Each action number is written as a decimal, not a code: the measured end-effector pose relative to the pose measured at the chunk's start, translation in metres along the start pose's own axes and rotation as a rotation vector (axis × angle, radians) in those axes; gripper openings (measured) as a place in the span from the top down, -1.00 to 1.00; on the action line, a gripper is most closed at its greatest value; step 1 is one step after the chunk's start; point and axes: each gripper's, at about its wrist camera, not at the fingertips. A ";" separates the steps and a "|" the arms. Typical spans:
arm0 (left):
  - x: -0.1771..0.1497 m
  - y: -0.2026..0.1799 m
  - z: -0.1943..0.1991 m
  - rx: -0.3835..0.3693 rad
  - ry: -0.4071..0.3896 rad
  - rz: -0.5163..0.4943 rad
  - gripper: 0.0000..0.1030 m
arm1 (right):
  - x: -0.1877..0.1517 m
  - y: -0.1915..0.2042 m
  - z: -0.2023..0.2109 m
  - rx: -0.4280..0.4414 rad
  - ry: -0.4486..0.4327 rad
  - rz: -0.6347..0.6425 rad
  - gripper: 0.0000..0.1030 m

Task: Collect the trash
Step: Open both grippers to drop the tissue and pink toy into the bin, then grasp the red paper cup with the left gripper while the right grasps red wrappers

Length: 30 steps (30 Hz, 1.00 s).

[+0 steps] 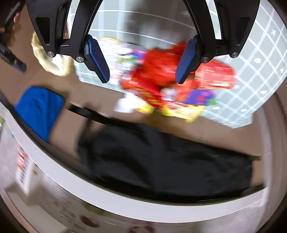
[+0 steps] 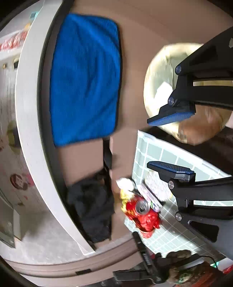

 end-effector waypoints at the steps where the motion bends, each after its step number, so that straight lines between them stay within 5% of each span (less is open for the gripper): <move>1: 0.003 0.017 -0.001 0.026 0.000 0.008 -0.48 | -0.002 0.010 -0.005 0.009 0.010 0.008 0.24; 9: 0.001 0.077 -0.025 0.194 0.032 -0.050 -0.48 | -0.014 0.076 -0.053 0.097 0.119 0.036 0.24; 16: -0.012 0.090 -0.044 0.242 0.077 -0.129 -0.48 | -0.020 0.121 -0.072 0.112 0.169 0.135 0.24; 22: -0.016 0.126 -0.024 0.290 0.063 -0.106 -0.48 | -0.022 0.132 -0.080 0.125 0.188 0.155 0.24; 30: -0.018 0.150 0.011 0.249 0.021 -0.030 -0.48 | -0.005 0.180 -0.106 0.253 0.192 0.168 0.24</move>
Point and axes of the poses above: each gripper's, at about its wrist camera, not at the fingertips, and z roughly against the way its jaws point, y to its left, x to its top, and after that the axes turned 2 degrees about -y, right-handed
